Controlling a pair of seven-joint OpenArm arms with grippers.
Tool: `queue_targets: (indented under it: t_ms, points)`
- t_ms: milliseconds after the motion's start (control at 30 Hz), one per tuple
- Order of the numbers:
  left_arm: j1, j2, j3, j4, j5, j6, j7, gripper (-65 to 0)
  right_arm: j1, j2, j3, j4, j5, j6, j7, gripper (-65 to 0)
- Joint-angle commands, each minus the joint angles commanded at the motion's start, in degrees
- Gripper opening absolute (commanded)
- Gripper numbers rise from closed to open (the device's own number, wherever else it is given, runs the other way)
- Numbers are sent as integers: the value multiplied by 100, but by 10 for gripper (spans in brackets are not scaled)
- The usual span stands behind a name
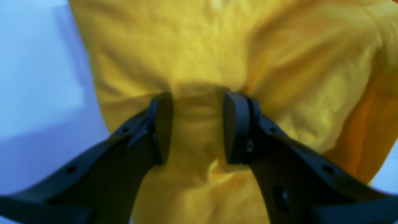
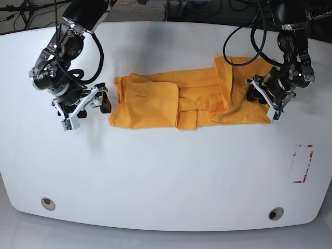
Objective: Fold the T-shirt properly
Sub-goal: 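Regrasp the shirt end with the left gripper and pull it taut, then push both shirt ends inward toward each other with both grippers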
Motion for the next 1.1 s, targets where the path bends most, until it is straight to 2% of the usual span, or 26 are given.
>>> queue_targets:
  t_ms: [233, 433, 733, 867, 1100]
  points:
    - [0, 0, 0, 0, 0, 0, 0, -397, -9, 343, 229, -1143, 580, 0, 176, -146]
    - [0, 0, 9, 0, 0, 0, 0, -397, -9, 369, 211, -1618, 730, 0, 220, -144]
    - [26, 0, 26, -9, 0, -9, 0, -397, -18, -70, 149, -1785, 703, 0, 237, -143]
    - [26, 0, 26, 26, 0, -9, 0, -397, -18, -185, -193, -1837, 589, 0, 343, -144]
    - [26, 0, 26, 26, 0, -18, 0, -397, -9, -527, -879, -1837, -44, 0, 809, -144]
